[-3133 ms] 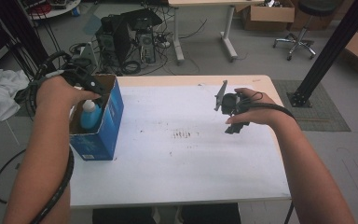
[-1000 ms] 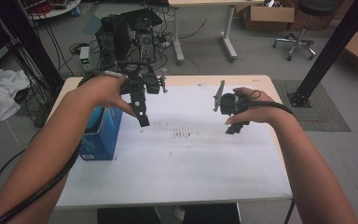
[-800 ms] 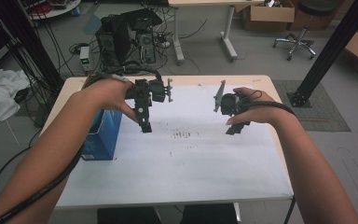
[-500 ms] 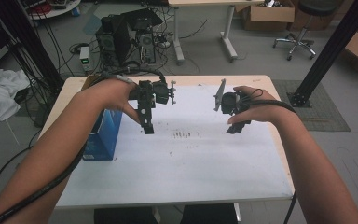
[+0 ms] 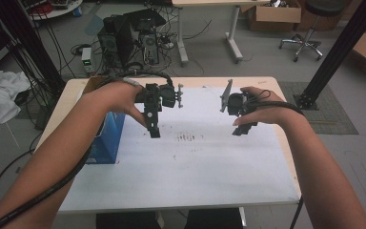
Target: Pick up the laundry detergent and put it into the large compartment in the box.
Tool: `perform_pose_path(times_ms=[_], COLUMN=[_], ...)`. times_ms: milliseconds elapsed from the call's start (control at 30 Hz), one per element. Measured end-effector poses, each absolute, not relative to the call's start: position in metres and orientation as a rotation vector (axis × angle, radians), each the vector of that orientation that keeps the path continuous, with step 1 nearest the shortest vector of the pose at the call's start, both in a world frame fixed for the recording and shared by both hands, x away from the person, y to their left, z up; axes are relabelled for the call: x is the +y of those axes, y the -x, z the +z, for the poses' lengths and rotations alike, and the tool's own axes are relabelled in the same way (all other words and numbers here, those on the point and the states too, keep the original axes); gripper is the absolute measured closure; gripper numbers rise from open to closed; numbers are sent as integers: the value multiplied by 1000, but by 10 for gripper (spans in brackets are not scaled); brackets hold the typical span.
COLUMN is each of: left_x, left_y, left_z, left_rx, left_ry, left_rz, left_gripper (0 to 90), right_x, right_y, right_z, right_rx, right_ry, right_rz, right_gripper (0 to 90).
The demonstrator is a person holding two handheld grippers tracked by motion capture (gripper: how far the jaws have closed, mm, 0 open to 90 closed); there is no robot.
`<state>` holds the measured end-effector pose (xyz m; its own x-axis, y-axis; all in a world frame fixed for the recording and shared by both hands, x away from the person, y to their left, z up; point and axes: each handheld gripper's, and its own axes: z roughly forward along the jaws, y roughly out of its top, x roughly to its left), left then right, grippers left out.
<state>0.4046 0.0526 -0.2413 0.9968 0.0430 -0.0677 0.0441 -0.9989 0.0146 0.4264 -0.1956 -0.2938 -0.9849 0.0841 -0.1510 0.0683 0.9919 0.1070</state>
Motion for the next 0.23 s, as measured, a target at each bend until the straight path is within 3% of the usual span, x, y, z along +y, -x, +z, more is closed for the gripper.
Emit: perform_pose_path(times_ms=[233], left_x=[52], left_y=[-405], left_z=[-244], left_rx=[63], left_ry=[-3114], left_rz=[-107], left_gripper=[1], right_x=[-194], right_y=[-427], right_z=[-296], right_rx=[2983], right_ry=[-109], right_rz=[144], right_gripper=[164])
